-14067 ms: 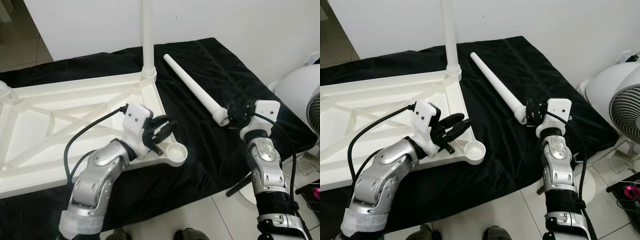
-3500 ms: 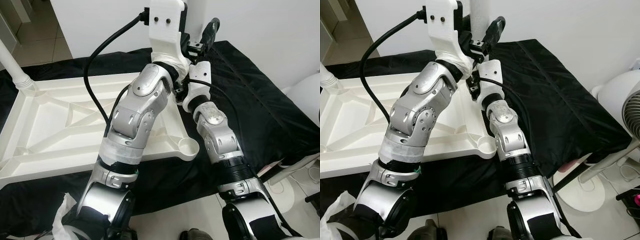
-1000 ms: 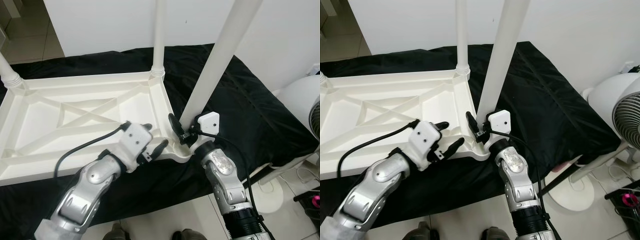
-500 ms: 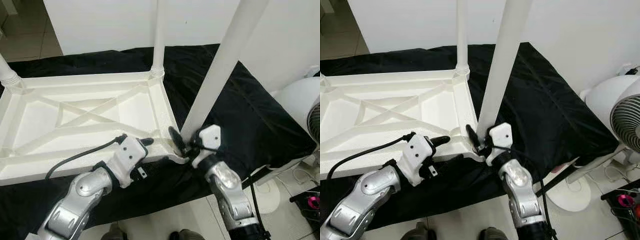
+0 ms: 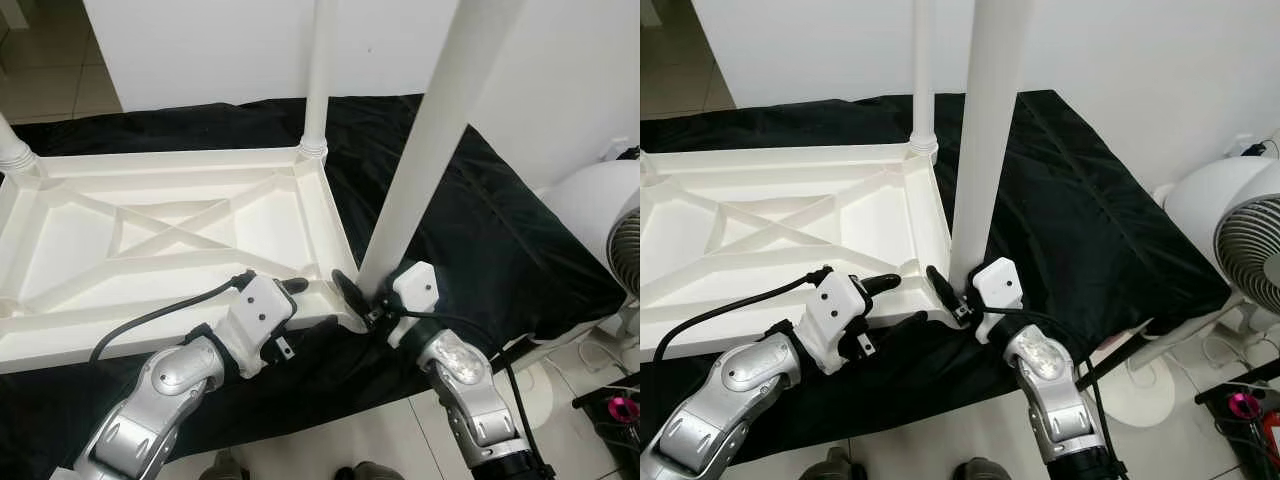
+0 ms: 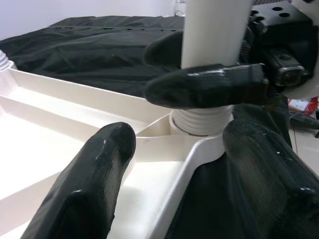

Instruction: Building children table

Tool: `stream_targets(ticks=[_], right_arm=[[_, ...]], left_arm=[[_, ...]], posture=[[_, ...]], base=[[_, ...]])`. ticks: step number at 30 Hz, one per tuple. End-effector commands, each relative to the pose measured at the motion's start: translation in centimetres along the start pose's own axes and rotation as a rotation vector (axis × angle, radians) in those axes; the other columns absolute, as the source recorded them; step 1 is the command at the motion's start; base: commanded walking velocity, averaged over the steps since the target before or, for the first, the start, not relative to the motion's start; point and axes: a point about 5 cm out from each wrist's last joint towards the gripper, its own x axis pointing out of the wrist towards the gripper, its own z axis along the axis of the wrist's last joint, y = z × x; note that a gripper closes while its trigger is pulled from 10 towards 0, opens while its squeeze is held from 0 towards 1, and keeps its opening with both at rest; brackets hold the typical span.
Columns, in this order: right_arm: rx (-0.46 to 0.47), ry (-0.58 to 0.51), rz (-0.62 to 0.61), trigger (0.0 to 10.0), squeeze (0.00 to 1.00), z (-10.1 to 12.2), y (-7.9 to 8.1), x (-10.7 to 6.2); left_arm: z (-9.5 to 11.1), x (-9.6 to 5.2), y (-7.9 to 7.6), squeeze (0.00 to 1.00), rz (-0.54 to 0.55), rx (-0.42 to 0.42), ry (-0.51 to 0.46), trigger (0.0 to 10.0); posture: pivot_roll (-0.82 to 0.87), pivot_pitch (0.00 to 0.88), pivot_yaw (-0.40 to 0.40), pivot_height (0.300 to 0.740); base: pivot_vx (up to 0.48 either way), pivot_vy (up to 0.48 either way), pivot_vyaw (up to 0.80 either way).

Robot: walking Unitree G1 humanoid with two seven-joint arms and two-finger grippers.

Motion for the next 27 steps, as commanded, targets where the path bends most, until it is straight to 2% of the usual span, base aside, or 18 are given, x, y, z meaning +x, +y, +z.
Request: stream_targets(ticks=[1, 7, 13, 15, 18, 23, 27], right_arm=[[0.006, 0.077, 0.034, 10.0, 0.0, -1.5, 0.3, -0.9], [-0.001, 0.099, 0.075, 10.0, 0.0, -1.9, 0.4, -1.1], [0.042, 0.109, 0.107, 10.0, 0.0, -2.1, 0.7, -1.3], [0.114, 0.126, 0.112, 10.0, 0.0, -2.3, 0.9, -1.3], [0.162, 0.137, 0.104, 10.0, 0.0, -2.5, 0.7, -1.3], [0.185, 0.145, 0.094, 10.0, 0.0, -2.6, 0.4, -1.2], [0.241, 0.146, 0.066, 10.0, 0.0, -2.5, -0.4, -0.7]], left_arm=[[0.4, 0.0, -0.2, 0.0, -0.043, 0.015, -0.02, 10.0], [0.5, 0.0, -0.2, 0.0, -0.043, 0.019, -0.022, 10.0], [0.7, 0.0, -0.2, 0.0, -0.044, 0.025, -0.024, 10.0], [0.8, 0.0, -0.1, 0.0, -0.044, 0.028, -0.026, 10.0], [0.8, 0.0, -0.1, 0.0, -0.043, 0.03, -0.027, 10.0], [0.8, 0.0, -0.1, 0.0, -0.042, 0.031, -0.028, 10.0], [0.9, 0.1, -0.2, 0.0, -0.04, 0.031, -0.032, 10.0]], posture=[[0.0, 0.028, -0.047, 0.74], [0.0, 0.024, -0.045, 0.74], [0.01, 0.023, -0.043, 0.74], [0.01, 0.025, -0.046, 0.74], [0.01, 0.026, -0.048, 0.74], [0.01, 0.026, -0.048, 0.74], [0.01, 0.029, -0.053, 0.74]], base=[[0.0, 0.0, 0.0], [0.0, 0.0, 0.0], [0.0, 0.0, 0.0], [0.0, 0.0, 0.0], [0.0, 0.0, 0.0], [0.0, 0.0, 0.0], [0.0, 0.0, 0.0]])
